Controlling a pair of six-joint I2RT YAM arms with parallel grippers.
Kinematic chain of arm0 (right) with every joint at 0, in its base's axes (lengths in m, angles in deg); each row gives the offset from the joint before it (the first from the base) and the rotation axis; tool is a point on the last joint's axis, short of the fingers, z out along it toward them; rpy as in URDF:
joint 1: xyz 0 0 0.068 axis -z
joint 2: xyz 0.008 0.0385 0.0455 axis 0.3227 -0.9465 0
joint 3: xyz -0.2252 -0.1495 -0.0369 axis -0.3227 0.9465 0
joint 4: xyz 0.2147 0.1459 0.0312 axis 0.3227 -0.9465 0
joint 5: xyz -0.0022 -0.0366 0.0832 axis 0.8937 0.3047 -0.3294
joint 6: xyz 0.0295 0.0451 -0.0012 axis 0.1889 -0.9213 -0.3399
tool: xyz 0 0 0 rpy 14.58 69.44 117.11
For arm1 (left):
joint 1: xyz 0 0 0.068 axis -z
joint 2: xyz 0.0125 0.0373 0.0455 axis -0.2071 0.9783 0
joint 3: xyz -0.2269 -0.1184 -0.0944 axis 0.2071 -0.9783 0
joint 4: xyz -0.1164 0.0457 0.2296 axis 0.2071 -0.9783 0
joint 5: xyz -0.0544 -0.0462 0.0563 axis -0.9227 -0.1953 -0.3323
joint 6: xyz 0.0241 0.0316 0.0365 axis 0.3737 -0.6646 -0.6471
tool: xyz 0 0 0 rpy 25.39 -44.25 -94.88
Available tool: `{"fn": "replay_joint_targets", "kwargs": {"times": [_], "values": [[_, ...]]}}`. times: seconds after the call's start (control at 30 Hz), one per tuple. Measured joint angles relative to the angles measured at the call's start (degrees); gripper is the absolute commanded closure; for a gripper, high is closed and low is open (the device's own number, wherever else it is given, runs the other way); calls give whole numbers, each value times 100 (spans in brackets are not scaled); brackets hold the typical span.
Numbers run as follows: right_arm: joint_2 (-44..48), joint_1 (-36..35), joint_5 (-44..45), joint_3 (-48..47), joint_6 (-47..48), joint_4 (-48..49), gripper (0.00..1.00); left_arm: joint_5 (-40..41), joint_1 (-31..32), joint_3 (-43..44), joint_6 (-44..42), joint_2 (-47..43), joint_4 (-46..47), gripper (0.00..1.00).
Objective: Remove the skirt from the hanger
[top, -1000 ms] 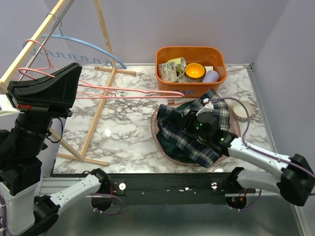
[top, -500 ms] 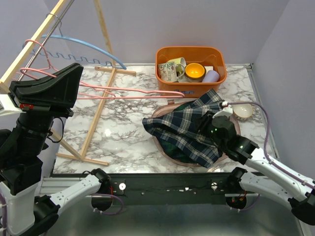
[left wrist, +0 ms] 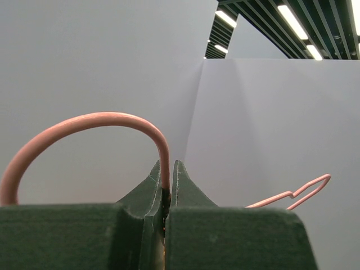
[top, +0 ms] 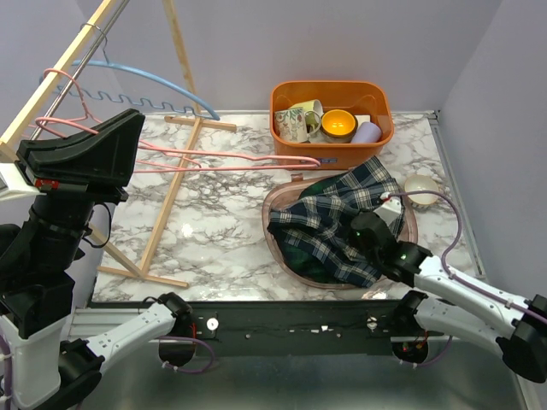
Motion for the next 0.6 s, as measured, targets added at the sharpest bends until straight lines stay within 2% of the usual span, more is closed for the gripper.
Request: {"fn": "replay_joint_targets", "kwargs": {"times": [0.17,0.27,0.3,0.4,0.53,0.6], "values": [[573,0,168,-409,149,-791,44,9,0,0,-2,0,-2,100],[1010,2,85,-791,632,-964,33,9,0,0,-2,0,-2,100],[1071,4,24,-892,756,-968,25,9,0,0,-2,0,-4,100],[1231,4,-385,-1344,1346,-811,17,13,0,0,-2,0,-4,100],[960,4,-1545,-1849,2282,-295,16,26,0,0,-2,0,-2,100],[551,4,-2133,-2107,2658,15,19,33,0,0,-2,0,-2,100]]}}
